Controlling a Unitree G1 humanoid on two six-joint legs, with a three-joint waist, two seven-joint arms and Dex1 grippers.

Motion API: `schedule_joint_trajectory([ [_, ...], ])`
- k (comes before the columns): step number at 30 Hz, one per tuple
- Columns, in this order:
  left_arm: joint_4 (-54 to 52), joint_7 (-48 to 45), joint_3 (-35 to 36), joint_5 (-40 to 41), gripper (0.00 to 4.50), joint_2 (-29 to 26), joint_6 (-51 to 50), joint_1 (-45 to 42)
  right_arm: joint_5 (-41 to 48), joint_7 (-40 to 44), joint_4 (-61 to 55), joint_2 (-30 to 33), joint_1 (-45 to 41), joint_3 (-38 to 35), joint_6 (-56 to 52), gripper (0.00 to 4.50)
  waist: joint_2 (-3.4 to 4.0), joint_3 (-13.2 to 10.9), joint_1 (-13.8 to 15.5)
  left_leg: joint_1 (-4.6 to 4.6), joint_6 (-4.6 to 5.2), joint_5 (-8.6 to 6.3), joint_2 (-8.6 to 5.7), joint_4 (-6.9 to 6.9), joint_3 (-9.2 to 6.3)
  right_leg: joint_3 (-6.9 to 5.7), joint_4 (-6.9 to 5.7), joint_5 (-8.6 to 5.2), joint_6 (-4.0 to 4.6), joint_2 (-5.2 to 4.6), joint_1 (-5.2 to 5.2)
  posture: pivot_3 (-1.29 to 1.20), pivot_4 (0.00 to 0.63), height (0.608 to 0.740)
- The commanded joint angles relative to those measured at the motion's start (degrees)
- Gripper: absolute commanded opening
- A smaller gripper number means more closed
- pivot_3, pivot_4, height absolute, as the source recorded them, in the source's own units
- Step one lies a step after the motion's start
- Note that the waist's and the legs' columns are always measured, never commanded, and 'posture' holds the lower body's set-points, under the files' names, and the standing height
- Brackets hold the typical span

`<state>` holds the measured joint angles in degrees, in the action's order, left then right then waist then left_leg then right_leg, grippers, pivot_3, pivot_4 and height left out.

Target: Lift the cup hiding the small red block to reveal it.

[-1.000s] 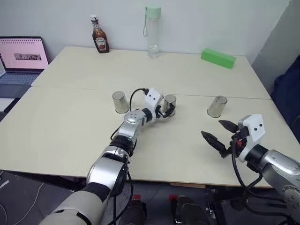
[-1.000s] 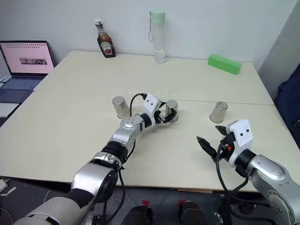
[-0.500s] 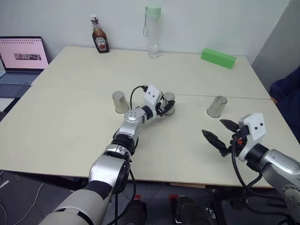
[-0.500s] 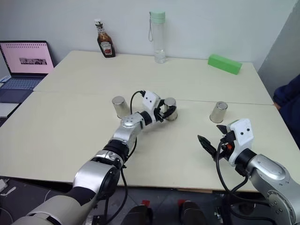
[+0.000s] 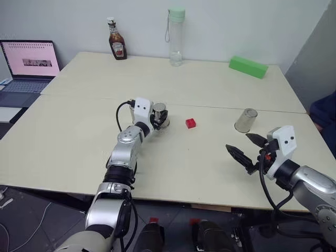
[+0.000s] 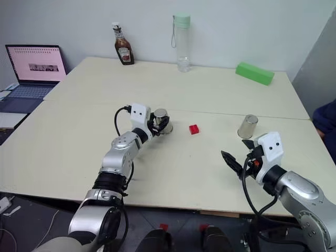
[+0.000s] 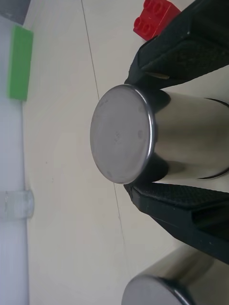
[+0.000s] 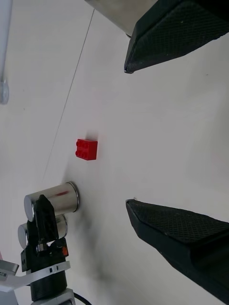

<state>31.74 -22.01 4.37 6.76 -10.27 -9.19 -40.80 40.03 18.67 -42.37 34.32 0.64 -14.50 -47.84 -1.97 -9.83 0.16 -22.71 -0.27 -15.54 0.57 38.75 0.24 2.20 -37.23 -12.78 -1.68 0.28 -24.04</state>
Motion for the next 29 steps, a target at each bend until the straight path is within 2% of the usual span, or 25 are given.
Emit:
schedule_joint_trajectory([
  [1, 2.94, -0.30, -0.14, 0.13, 2.61, 0.42, 2.51, -2.15, 0.16, 0.39, -0.78, 0.45, -1.08, -0.91, 1.05, 4.50, 0.00, 0.00, -0.03, 0.00, 0.00, 0.00, 0.00, 0.03, 0.03, 0.00, 0.01, 0.04, -0.03, 0.00, 0.01, 0.00, 0.150, 0.740],
  [3, 4.28, -0.10, -0.32, -0.36, 3.31, 0.19, 3.12, -2.45, 0.23, 0.31, -0.98, 0.44, -1.07, -0.98, 0.92, 4.50, 0.00, 0.00, -0.06, 0.02, 0.00, 0.00, -0.01, 0.07, 0.10, 0.00, 0.01, 0.12, -0.08, 0.00, 0.02, 0.00, 0.150, 0.740],
  [4, 4.58, 0.03, -0.33, -0.50, 3.39, 0.03, 3.30, -2.57, 0.30, 0.23, -1.02, 0.43, -1.10, -1.06, 0.84, 4.50, 0.00, 0.00, -0.14, 0.03, 0.01, 0.00, 0.00, 0.09, 0.13, 0.00, 0.01, 0.14, -0.11, 0.01, 0.03, 0.00, 0.150, 0.740],
  [9, 0.15, -1.05, -1.05, -0.61, 4.47, -1.45, 0.82, -1.43, 0.56, -0.11, -1.54, 0.43, -0.57, -1.71, 0.59, 4.50, -0.01, -0.01, -0.26, -0.01, 0.01, 0.00, 0.01, 0.09, 0.19, 0.05, 0.03, 0.16, -0.13, 0.01, -0.01, 0.00, 0.150, 0.740],
  [12, -5.67, -1.85, -1.90, -0.37, 4.47, -2.67, -3.29, 0.42, 0.63, -0.20, -1.62, 0.41, -0.51, -1.75, 0.53, 4.50, -0.01, 0.00, -0.34, -0.07, 0.01, 0.00, 0.03, 0.06, 0.17, 0.13, 0.06, 0.17, -0.12, 0.02, -0.06, 0.00, 0.150, 0.740],
  [14, -15.09, -2.84, -2.46, 0.86, 4.47, -4.32, -10.34, 3.58, 0.72, -0.15, -1.78, 0.42, -0.15, -1.99, 0.57, 4.50, -0.01, 0.00, -0.41, -0.08, 0.01, 0.00, 0.03, 0.06, 0.14, 0.16, 0.06, 0.17, -0.12, 0.01, -0.06, 0.00, 0.150, 0.740],
  [17, -35.15, -5.30, -2.25, 3.52, 4.47, -10.27, -24.58, 11.57, 0.74, -0.20, -1.60, 0.38, -0.17, -2.12, 0.61, 4.50, 0.01, -0.01, -0.98, -0.07, 0.01, 0.00, 0.06, 0.06, 0.15, 0.19, 0.05, 0.16, -0.11, 0.01, -0.09, 0.00, 0.150, 0.740],
  [20, -48.28, -7.29, -0.89, 6.29, 4.47, -16.70, -35.25, 18.02, 0.95, -0.38, -1.39, 0.15, -0.28, -2.19, 0.55, 4.50, 0.03, -0.01, -1.65, -0.05, 0.00, -0.01, 0.13, 0.03, 0.11, 0.17, 0.01, 0.13, -0.05, -0.22, -0.10, 0.00, 0.150, 0.740],
  [22, -53.92, -10.18, -0.47, 9.08, 4.47, -20.47, -38.74, 20.98, 0.99, -0.39, -1.08, 0.05, -0.58, -1.97, 0.49, 4.50, 0.03, -0.02, -1.64, 0.01, 0.00, 0.00, 0.13, 0.03, 0.07, 0.13, -0.02, 0.12, -0.03, -0.22, -0.06, 0.00, 0.150, 0.740],
  [25, -58.61, -13.61, 1.96, 14.79, 4.47, -22.96, -42.02, 22.35, 0.97, 0.04, -0.36, 0.15, -1.11, -1.62, 0.47, 4.50, 0.04, -0.02, -1.45, 0.13, 0.00, 0.01, 0.08, 0.06, 0.07, 0.09, -0.03, 0.03, 0.11, -0.23, 0.04, 0.00, 0.150, 0.740],
  [29, -58.26, -15.05, 3.48, 15.92, 4.47, -25.89, -41.12, 23.19, 0.60, 1.08, 1.21, 0.44, -2.35, -0.88, 0.83, 4.50, 0.04, -0.02, -1.50, 0.11, 0.05, 0.04, 0.05, 0.11, 0.18, 0.14, 0.03, -0.07, 0.27, -0.24, 0.05, 0.00, 0.150, 0.740],
])
